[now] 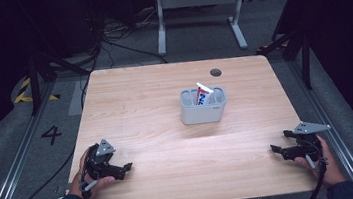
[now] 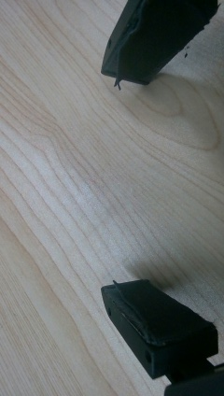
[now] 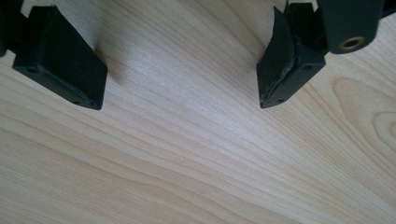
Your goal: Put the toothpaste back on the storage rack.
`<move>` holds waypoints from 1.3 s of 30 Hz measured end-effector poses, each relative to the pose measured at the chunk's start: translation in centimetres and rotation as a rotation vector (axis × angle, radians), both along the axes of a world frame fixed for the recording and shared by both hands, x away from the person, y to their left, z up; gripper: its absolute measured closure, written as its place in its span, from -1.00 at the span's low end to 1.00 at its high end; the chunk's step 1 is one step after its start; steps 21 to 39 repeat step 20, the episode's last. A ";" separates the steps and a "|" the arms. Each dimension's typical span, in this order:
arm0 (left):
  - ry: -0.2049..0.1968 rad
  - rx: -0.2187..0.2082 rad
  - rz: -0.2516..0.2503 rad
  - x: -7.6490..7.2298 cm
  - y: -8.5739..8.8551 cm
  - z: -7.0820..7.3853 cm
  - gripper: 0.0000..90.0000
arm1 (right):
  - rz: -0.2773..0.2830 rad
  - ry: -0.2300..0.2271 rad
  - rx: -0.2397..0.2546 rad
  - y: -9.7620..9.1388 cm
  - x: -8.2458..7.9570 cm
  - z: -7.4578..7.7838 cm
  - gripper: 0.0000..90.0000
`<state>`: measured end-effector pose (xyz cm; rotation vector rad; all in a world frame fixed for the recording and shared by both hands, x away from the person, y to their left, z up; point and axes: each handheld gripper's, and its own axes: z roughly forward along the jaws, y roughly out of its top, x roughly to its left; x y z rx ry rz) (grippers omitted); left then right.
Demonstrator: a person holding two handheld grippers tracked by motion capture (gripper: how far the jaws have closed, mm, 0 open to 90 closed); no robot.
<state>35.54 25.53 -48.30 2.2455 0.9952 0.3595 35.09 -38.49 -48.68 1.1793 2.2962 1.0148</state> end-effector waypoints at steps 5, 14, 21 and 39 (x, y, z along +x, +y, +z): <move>0.000 0.000 0.003 0.0 0.0 0.0 -0.99 | 0.002 0.001 0.001 0.0 0.0 0.0 -0.63; -0.005 -0.003 0.010 -0.1 0.0 0.0 -0.99 | 0.001 0.003 0.005 0.0 0.1 0.0 -0.64; -0.005 -0.003 0.010 -0.1 0.0 0.0 -0.99 | 0.001 0.003 0.004 0.0 0.1 0.0 -0.64; -0.005 -0.003 0.010 -0.1 0.0 0.0 -0.99 | 0.001 0.003 0.004 0.0 0.1 0.0 -0.64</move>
